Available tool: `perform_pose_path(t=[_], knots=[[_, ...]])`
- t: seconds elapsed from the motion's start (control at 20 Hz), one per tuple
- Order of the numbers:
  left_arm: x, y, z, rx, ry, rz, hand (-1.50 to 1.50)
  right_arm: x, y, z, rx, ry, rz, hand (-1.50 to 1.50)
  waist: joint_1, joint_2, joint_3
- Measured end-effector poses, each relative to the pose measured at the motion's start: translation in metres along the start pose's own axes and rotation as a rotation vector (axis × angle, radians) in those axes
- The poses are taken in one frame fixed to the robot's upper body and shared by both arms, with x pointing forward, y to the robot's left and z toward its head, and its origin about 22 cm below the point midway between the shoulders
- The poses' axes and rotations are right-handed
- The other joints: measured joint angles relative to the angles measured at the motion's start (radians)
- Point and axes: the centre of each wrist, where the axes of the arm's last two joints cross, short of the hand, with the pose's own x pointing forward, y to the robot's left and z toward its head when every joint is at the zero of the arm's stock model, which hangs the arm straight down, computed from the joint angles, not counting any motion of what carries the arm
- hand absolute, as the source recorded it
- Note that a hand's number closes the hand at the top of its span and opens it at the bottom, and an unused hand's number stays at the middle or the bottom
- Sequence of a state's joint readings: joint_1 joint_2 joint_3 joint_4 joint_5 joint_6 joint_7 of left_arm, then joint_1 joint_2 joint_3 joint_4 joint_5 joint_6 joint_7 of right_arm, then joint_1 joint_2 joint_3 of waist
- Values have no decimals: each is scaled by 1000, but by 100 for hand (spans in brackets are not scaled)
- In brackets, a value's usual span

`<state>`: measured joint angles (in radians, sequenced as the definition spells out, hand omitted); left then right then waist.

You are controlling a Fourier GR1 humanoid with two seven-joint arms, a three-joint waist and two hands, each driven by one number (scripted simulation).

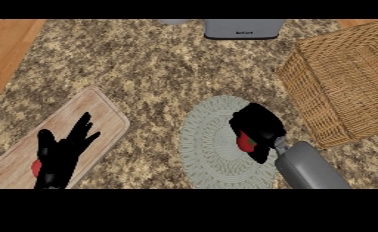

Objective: Pick the tomato from the placemat and place it in the basket

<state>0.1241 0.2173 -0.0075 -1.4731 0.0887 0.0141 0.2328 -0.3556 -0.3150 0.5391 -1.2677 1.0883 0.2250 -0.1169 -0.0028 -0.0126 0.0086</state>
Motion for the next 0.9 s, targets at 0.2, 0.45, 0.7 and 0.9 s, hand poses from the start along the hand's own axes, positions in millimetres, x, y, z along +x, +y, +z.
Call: perform_pose_path(t=[0.2,0.45,0.7,0.9], knots=[[-7,10,5,38,21,11,0,1,25,44,-65,79,-31,150,-34,-13,-2],[-9,15,10,56,27,20,0,0,37,108,-177,166,-125,150,-55,-13,-1],[-10,19,16,71,31,35,0,20,25,129,-411,126,-511,150,-73,-7,2],[-11,16,17,72,28,31,0,21,-11,161,-620,97,-664,150,-74,-7,1]])
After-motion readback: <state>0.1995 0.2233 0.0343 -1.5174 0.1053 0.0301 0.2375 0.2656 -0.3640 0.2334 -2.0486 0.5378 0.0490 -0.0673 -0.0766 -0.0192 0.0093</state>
